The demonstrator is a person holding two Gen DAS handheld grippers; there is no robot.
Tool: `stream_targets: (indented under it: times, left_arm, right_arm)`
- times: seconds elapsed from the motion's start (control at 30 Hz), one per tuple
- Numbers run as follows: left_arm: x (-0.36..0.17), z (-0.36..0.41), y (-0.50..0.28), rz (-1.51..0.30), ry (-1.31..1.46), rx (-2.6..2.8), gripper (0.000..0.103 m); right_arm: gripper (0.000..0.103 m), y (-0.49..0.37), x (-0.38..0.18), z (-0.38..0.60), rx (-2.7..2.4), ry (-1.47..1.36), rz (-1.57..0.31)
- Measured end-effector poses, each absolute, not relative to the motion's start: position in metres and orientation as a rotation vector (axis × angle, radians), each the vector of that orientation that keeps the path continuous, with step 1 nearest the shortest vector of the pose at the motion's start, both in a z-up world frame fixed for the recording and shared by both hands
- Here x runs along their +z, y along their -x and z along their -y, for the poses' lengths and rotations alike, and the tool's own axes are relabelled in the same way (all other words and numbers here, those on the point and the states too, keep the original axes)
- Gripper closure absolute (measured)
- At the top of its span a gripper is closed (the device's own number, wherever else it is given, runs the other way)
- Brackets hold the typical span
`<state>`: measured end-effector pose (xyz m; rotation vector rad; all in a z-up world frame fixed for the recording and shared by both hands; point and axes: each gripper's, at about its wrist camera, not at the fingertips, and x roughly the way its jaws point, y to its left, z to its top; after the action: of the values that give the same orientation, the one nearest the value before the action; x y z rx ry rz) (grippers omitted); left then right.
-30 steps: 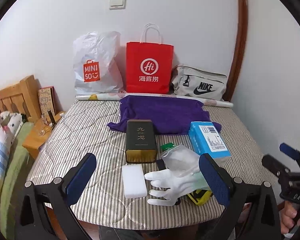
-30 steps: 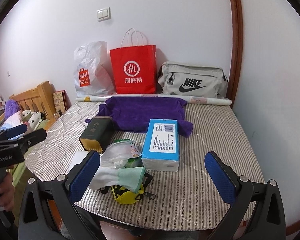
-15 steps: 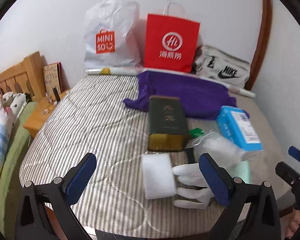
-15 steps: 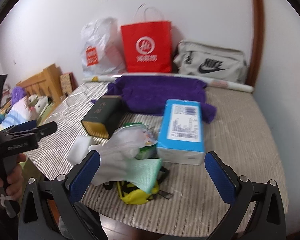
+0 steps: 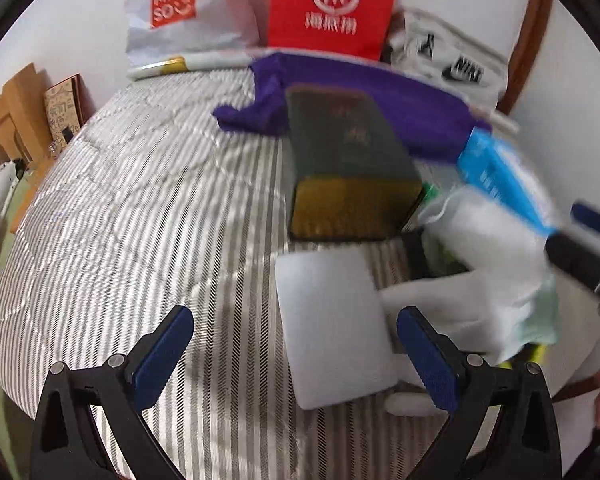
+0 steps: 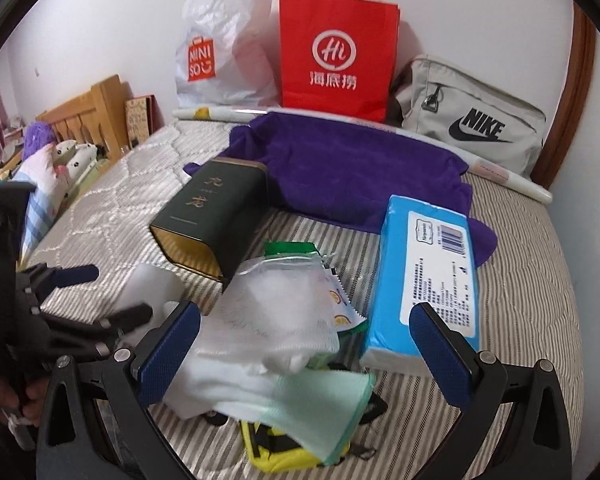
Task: Organize soft objects
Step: 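Grasp the white mesh bag with the right tool while the left tool grasps the white sponge block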
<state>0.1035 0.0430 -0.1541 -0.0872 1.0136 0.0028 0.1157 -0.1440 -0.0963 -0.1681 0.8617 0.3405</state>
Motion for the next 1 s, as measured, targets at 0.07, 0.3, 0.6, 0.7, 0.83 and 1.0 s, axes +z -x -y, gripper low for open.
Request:
stream_targets:
  times: [0.07, 0.3, 0.6, 0.7, 0.83, 1.0]
  left_arm:
    - [-0.163, -0.044, -0.107, -1.026, 0.085, -0.006, 0.003]
    - [-0.154, -0.059, -0.104, -0.98, 0.203, -0.159, 0.04]
    - [-0.163, -0.061, -0.111, -1.006, 0.214, -0.225, 0.041]
    - [-0.162, -0.064, -0.11, -1.004, 0.228, -0.243, 0.04]
    - [-0.164, -0.069, -0.111, -1.008, 0.251, -0.267, 0.039]
    - [-0.164, -0.068, -0.112, -1.019, 0.238, -0.274, 0.039]
  right_arm:
    - [0.0, -0.122, -0.103, 0.142, 0.343, 0.161, -0.888]
    - [0.0, -0.139, -0.121, 0.127, 0.331, 0.201, -0.958]
    - [0.039, -0.137, -0.128, 0.123, 0.325, 0.257, -0.983]
    - [0.055, -0.138, -0.131, 0.128, 0.34, 0.213, -1.014]
    - [0.072, -0.13, -0.125, 0.131, 0.337, 0.221, -0.994]
    - [0.074, -0.12, -0.105, 0.138, 0.314, 0.215, -0.943]
